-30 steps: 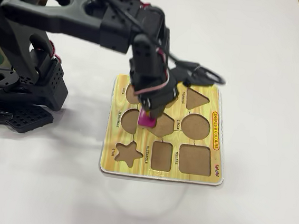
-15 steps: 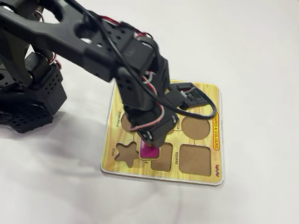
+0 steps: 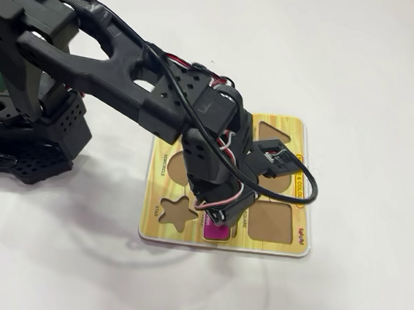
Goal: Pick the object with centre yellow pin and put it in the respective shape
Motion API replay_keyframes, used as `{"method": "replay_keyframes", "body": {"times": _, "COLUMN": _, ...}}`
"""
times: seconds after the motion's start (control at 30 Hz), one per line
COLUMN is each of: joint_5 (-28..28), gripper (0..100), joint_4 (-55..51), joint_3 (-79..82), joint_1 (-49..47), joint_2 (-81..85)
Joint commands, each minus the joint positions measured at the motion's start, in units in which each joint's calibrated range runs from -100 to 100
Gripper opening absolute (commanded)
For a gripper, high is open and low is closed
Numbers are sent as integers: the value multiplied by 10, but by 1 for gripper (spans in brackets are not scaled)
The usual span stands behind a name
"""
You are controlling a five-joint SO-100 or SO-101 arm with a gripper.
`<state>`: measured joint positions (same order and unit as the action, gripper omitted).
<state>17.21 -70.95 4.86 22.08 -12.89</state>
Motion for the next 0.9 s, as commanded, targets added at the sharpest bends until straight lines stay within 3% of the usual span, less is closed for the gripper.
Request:
{"method": "replay_keyframes", "body": {"times": 0.0, "joint_5": 2, "gripper": 1, "joint_4": 6, "joint_3": -35, "joint_1": -4, "joint_2": -3}}
{"method": "replay_keyframes", "body": {"times": 0.27, "joint_5": 39, "gripper": 1, "joint_4": 6, "joint_3": -35, "joint_1": -29, "joint_2": -5}}
{"method": "replay_keyframes", "body": {"times": 0.87, "joint_5": 36, "gripper": 1, "joint_4": 33, "joint_3": -32, "joint_1": -49, "joint_2": -6}}
